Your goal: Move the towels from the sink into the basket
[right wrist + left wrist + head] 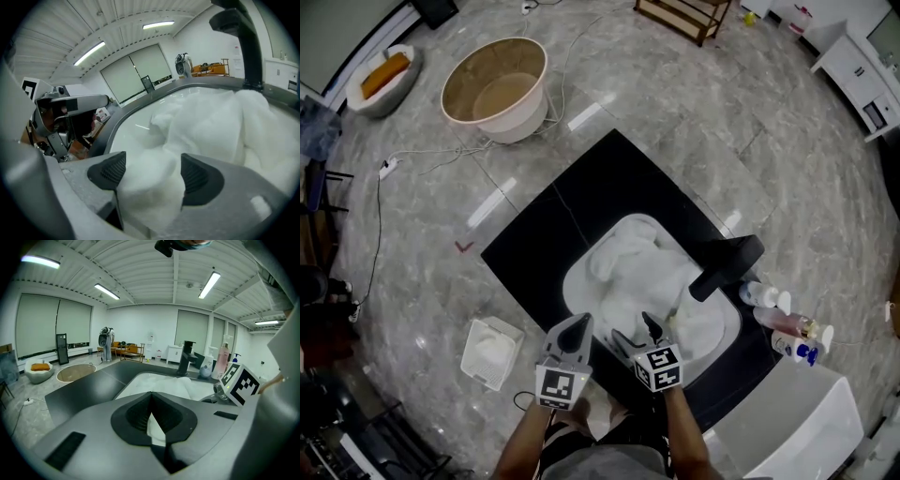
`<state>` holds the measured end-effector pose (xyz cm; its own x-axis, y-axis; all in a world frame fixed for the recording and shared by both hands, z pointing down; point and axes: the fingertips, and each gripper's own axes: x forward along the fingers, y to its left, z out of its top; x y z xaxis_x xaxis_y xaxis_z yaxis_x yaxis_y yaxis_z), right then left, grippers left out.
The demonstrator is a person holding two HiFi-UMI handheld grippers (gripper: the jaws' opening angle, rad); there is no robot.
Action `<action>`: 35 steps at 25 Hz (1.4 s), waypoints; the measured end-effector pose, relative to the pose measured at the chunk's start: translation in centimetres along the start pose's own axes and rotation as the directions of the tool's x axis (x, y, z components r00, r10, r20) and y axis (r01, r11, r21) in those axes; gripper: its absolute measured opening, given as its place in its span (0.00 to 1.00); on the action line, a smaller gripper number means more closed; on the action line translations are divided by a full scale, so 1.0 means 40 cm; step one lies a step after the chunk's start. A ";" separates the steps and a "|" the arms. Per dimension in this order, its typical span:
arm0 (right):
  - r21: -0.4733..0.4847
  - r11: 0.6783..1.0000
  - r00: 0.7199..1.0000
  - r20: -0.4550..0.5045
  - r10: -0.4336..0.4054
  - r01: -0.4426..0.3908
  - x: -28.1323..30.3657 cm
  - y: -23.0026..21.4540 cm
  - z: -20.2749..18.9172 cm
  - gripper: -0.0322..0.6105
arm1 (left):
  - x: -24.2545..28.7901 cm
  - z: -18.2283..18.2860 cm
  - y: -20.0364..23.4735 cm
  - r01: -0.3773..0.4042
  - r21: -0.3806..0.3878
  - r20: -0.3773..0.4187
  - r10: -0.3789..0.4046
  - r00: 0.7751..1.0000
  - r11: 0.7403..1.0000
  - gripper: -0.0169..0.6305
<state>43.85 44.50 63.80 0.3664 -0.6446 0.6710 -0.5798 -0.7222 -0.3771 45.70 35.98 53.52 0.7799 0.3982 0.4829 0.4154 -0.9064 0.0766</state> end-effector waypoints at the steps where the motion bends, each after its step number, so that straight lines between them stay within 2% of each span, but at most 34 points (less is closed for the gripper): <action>1: -0.010 1.000 1.000 -0.020 0.011 -0.012 0.009 0.003 -0.013 0.62 | -0.001 -0.003 0.001 -0.006 -0.012 -0.003 0.006 1.000 1.000 0.04; 3: -0.043 0.999 0.998 -0.055 0.023 -0.026 0.028 0.010 -0.034 0.62 | -0.002 -0.008 0.005 -0.022 -0.041 -0.013 0.022 1.000 0.999 0.04; 5: -0.060 0.998 0.998 -0.064 0.027 -0.031 0.039 0.012 -0.042 0.62 | -0.004 -0.023 0.010 -0.025 -0.026 -0.019 0.024 1.000 0.999 0.04; 12: -0.008 0.997 0.994 -0.078 0.082 -0.083 0.054 0.009 -0.055 0.61 | -0.005 -0.047 0.021 -0.042 -0.033 -0.033 0.041 0.999 0.999 0.04; 17: -0.003 0.994 0.988 -0.106 0.111 -0.112 0.062 0.024 -0.067 0.43 | -0.005 -0.050 0.025 -0.055 -0.076 -0.040 0.052 0.998 0.996 0.04; 23: -0.087 0.993 0.986 -0.155 0.062 -0.077 0.070 0.021 -0.074 0.21 | -0.016 -0.053 0.039 -0.061 -0.062 -0.033 0.059 0.998 0.996 0.04; 25: -0.127 0.991 0.989 -0.144 0.032 -0.050 0.071 0.021 -0.066 0.17 | -0.021 -0.058 0.040 -0.064 -0.065 -0.034 0.062 0.997 0.996 0.04; 28: -0.186 0.983 0.992 -0.124 -0.009 -0.015 0.065 0.026 -0.061 0.14 | -0.035 -0.059 0.038 -0.070 -0.067 -0.029 0.068 0.997 0.995 0.04; 35: -0.219 0.974 0.998 -0.018 -0.067 0.061 -0.004 0.026 0.032 0.14 | -0.093 -0.012 0.051 -0.087 -0.048 0.016 0.088 0.996 0.995 0.04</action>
<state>44.12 43.50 62.49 0.3916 -0.5903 0.7058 -0.7015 -0.6879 -0.1862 43.41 32.58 52.29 0.8208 0.3188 0.4739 0.3225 -0.9435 0.0761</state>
